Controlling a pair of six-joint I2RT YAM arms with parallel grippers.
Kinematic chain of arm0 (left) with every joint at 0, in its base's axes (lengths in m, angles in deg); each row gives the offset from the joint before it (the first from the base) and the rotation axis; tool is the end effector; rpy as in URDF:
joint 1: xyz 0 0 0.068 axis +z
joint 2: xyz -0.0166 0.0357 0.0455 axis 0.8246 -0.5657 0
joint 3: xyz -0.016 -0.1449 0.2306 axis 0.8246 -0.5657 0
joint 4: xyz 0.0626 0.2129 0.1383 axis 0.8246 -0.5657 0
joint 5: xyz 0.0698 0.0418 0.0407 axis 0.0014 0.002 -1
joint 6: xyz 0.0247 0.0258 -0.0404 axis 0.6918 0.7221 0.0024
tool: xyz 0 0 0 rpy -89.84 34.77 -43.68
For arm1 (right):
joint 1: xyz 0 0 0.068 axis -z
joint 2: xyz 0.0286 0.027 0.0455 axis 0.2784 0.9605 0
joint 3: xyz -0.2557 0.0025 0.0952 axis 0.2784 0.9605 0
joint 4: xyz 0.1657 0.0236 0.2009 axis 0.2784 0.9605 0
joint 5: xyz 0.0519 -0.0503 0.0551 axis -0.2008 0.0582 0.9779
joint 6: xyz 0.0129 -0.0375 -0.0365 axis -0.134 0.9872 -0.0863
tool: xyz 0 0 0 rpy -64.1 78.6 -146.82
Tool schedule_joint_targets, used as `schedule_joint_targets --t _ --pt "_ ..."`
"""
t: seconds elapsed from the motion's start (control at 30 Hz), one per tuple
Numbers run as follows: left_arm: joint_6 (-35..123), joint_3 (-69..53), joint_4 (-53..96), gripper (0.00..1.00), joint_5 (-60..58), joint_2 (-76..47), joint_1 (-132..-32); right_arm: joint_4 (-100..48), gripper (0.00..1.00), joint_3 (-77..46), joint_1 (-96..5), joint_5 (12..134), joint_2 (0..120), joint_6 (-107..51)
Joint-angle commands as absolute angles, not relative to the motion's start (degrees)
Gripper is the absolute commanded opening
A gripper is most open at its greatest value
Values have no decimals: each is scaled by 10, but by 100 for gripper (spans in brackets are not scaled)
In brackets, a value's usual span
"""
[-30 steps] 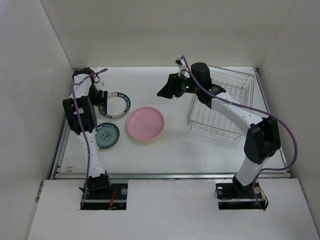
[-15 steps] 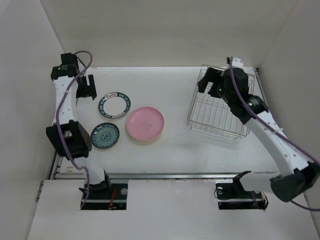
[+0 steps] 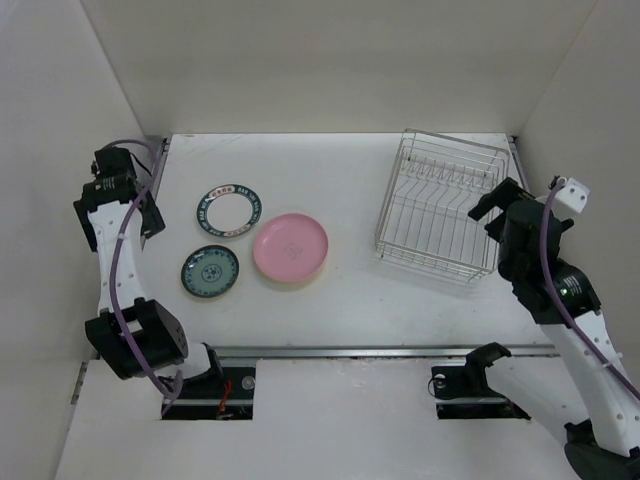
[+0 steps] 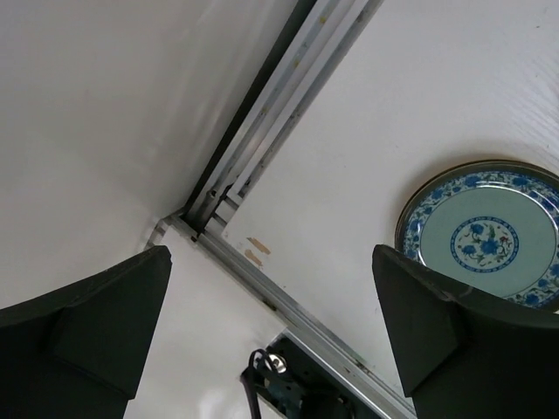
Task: Unload the plates from the dish rack
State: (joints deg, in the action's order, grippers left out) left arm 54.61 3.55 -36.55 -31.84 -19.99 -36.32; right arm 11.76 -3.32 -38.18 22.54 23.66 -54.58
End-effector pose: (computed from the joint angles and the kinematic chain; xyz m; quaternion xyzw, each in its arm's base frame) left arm 0.2638 0.1065 0.3619 -0.2217 0.9050 0.2331 0.2784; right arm 0.1383 0.0298 0.4007 0.2843 0.7377 -0.0191 0.6120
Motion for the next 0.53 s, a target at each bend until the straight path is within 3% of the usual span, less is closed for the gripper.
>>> schedule_joint_targets --t 0.0,0.5 --pt "526 26 -354 99 -332 -153 -365 136 100 -41 -380 213 241 -553" --pt "513 -3 -355 99 -316 -115 -365 139 100 -23 -380 267 247 -534"
